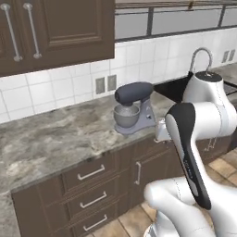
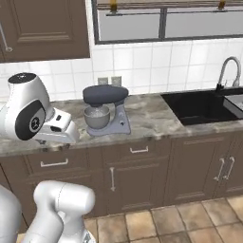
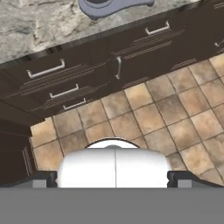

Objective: Navigate to the coffee machine.

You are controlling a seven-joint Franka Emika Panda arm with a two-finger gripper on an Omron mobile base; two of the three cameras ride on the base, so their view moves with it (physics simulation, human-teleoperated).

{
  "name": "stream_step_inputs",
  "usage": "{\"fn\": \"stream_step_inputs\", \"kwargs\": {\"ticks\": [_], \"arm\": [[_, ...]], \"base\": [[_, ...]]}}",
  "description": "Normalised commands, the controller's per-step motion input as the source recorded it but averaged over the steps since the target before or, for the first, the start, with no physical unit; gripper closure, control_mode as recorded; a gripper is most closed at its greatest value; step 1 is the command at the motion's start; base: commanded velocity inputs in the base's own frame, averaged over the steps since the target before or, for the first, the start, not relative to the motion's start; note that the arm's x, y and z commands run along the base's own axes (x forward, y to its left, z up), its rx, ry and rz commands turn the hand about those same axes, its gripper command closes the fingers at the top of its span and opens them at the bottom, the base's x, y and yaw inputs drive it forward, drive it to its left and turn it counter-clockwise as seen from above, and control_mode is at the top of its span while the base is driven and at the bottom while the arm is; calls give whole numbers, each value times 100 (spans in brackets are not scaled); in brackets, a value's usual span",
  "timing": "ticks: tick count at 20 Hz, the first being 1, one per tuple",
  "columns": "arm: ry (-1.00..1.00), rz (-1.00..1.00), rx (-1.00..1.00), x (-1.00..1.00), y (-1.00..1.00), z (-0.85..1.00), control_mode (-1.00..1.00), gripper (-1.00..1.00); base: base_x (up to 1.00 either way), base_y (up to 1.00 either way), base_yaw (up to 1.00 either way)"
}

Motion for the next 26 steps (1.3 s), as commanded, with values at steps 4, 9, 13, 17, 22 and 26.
{"fn": "stream_step_inputs", "kwargs": {"ticks": [4, 9, 13, 17, 22, 26], "arm": [[0, 0, 0, 0, 0, 0, 100, -100], [0, 0, 0, 0, 0, 0, 100, -100], [0, 0, 0, 0, 0, 0, 100, -100], [0, 0, 0, 0, 0, 0, 100, -100], [0, 0, 0, 0, 0, 0, 100, -100], [0, 0, 0, 0, 0, 0, 100, -100]], "base": [[55, 0, 32], [38, -10, 36], [10, -35, 20], [8, -76, 5], [21, -98, 0], [25, -100, 0]]}}
